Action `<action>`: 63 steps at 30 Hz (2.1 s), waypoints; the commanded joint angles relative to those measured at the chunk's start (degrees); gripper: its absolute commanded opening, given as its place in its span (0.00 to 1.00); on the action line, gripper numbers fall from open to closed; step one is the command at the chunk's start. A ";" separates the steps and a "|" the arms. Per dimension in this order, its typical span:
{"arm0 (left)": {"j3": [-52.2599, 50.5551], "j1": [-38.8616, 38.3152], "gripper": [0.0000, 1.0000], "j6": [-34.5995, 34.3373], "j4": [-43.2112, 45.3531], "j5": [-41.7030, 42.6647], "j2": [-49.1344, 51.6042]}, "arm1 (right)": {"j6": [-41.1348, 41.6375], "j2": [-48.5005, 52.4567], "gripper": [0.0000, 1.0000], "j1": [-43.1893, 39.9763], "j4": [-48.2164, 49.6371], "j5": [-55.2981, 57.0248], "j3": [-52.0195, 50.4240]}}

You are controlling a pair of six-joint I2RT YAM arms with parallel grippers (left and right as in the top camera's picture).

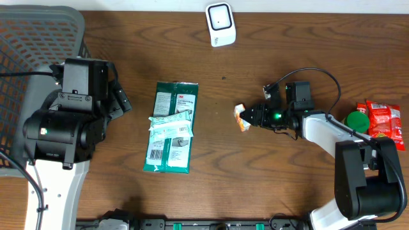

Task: Scan the item barcode
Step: 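Carry the Kleenex pack left toward the scanner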

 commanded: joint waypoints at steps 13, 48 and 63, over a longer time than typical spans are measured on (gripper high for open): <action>0.33 0.26 0.95 -0.11 -0.22 -1.03 -0.09 | -12.48 -3.63 0.69 2.62 -25.09 13.18 22.38; 0.33 0.26 0.95 -0.11 -0.24 -1.03 -0.09 | -18.99 -3.37 0.33 21.68 -14.71 44.44 7.61; 0.33 0.26 0.95 -0.11 -0.22 -1.03 -0.09 | -18.58 -5.62 0.20 21.88 -16.52 43.74 8.35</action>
